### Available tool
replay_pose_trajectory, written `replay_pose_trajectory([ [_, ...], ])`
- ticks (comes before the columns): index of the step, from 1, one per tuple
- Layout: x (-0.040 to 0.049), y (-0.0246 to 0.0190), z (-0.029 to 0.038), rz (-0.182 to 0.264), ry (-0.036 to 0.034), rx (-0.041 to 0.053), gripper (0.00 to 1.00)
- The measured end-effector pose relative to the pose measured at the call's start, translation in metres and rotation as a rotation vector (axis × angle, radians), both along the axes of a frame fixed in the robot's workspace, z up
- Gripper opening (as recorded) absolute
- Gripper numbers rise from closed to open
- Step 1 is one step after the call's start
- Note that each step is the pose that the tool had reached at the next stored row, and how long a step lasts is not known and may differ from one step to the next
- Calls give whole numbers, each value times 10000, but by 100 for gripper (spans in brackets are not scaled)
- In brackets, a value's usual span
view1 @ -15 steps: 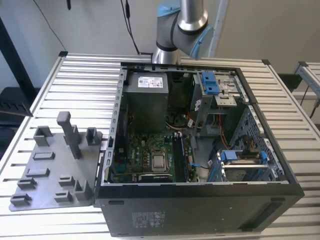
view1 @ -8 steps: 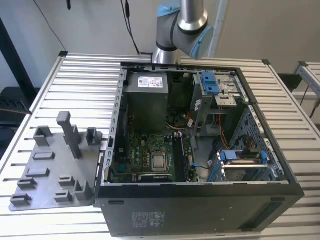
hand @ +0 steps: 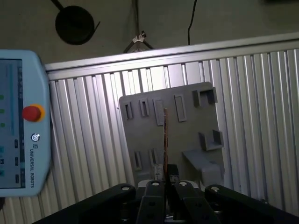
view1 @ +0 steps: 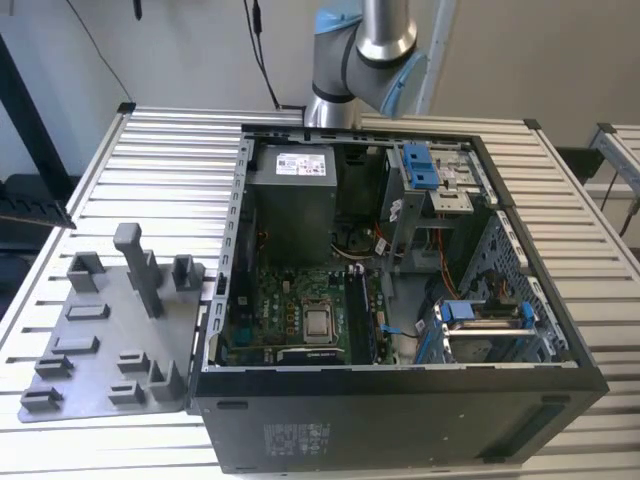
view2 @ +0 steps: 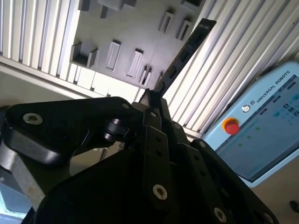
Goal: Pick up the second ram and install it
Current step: 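Pick up the second ram and move it above second insertion slot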
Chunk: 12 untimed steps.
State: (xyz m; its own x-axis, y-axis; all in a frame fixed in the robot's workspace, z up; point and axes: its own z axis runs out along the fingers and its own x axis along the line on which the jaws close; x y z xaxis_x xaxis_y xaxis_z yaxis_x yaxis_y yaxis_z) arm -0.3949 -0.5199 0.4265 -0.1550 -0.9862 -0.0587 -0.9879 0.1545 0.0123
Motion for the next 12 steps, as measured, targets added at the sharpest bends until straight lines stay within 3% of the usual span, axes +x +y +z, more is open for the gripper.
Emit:
replay_pose_trajectory([
  [12,403,0,0,0,71,0,14],
])
